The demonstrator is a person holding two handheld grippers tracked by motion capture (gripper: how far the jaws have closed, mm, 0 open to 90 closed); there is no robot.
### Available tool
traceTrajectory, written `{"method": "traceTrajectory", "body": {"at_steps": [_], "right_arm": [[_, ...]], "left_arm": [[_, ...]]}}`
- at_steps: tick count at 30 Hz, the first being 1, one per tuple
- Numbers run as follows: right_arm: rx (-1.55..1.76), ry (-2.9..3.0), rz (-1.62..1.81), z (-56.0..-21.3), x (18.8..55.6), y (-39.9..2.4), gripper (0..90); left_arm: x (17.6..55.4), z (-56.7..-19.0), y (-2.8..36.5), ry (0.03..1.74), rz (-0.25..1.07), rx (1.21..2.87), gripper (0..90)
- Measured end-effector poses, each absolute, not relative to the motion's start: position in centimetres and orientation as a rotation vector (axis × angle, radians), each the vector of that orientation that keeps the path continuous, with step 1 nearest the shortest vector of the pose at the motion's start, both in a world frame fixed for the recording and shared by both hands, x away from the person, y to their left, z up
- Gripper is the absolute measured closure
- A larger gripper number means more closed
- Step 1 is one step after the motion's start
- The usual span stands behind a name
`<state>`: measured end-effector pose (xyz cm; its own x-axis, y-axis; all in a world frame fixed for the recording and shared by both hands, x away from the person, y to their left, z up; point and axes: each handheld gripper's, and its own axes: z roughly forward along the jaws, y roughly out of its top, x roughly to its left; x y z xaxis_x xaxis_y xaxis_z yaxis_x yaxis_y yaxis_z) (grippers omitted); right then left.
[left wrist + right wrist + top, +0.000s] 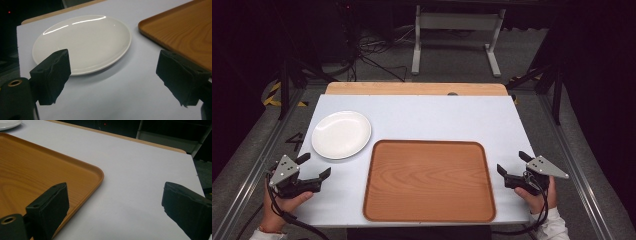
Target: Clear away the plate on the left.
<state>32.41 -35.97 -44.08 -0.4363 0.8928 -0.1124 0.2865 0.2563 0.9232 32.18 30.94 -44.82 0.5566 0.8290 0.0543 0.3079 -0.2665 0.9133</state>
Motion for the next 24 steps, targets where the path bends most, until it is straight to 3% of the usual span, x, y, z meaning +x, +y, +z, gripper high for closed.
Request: {"method": "traceTrajectory", "body": {"at_steps": [24], "right_arm": [[1.062, 1.896, 1.144, -44.2, 32.38, -35.61, 8.0]], "left_arm": [[32.28, -45.28, 30.53, 0.914, 0.7, 1.929, 14.2]]}}
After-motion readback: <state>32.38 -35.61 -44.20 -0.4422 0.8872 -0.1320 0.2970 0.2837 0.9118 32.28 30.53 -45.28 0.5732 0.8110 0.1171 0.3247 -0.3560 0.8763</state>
